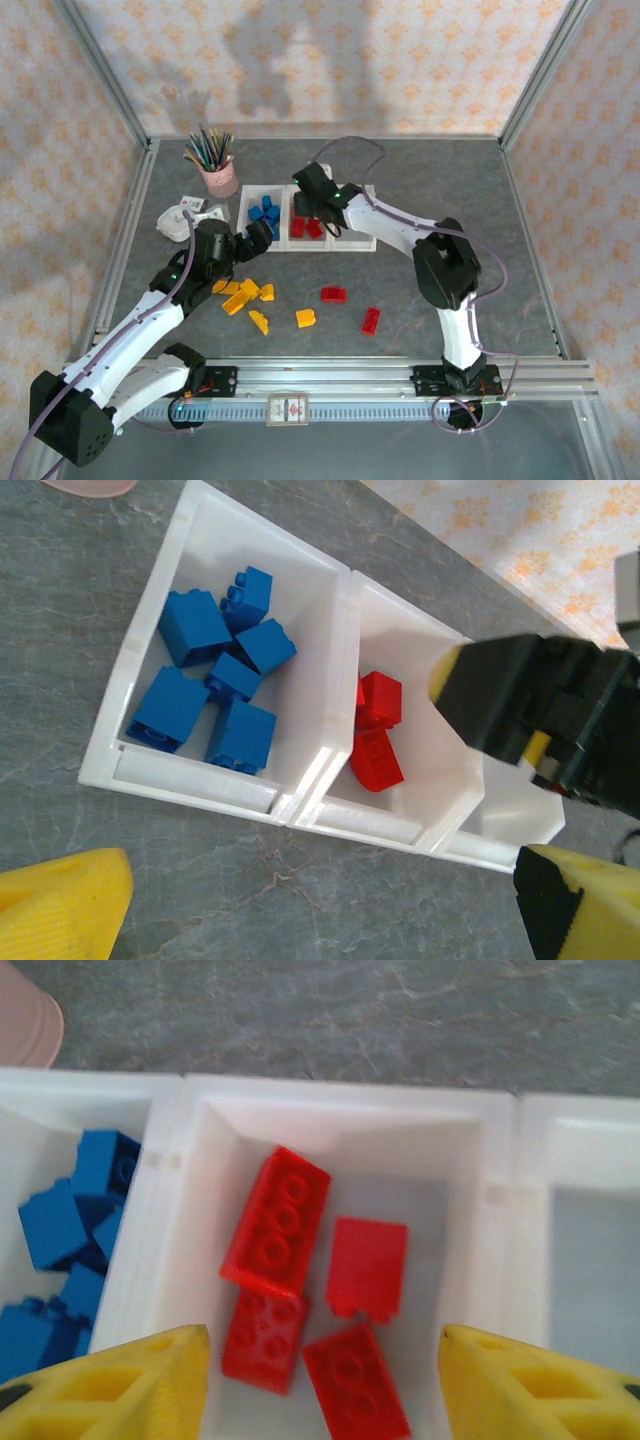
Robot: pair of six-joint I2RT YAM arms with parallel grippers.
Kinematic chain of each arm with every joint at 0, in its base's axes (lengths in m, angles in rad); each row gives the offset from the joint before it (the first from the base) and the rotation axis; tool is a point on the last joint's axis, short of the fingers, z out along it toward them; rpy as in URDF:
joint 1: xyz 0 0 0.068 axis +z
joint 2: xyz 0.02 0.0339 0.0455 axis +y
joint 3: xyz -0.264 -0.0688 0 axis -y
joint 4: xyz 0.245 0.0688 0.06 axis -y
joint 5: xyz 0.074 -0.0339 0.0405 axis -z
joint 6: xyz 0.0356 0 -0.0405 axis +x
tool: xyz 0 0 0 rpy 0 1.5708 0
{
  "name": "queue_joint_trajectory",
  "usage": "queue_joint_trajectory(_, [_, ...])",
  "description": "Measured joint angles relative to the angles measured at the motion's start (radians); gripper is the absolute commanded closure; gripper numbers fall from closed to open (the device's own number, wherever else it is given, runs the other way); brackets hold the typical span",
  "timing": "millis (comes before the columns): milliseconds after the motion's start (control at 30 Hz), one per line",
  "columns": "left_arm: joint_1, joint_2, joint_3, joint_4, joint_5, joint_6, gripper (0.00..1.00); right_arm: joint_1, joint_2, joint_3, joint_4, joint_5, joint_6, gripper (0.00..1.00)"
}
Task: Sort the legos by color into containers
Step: Pick up the lego from the bottom-center of the table.
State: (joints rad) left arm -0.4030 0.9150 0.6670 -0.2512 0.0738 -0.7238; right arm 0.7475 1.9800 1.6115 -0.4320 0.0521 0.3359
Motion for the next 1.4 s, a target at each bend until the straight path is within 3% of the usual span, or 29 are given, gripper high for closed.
queue_joint_trajectory(267, [-0.027,0.000,0.000,0.000,0.049,-0.001,0.01,0.047,-0.277,-0.286,0.000,0.001,0.006,0.31])
queue_joint_trajectory(633, [-0.190,-0.019,-0.050,0.005,0.039,-0.063,0.01,0.175,-0.424,-0.576,-0.042,0.000,0.090,0.23])
queue_joint_trajectory(900, [-0.206,-0.074,-0.119,0.008,0.006,-0.118,0.01,0.240,-0.442,-0.688,-0.033,-0.032,0.204,0.18])
queue_joint_trajectory(1400, [-0.206,-0.100,-0.121,0.006,-0.035,-0.140,0.01,0.268,-0.325,-0.671,0.013,-0.033,0.367,0.07])
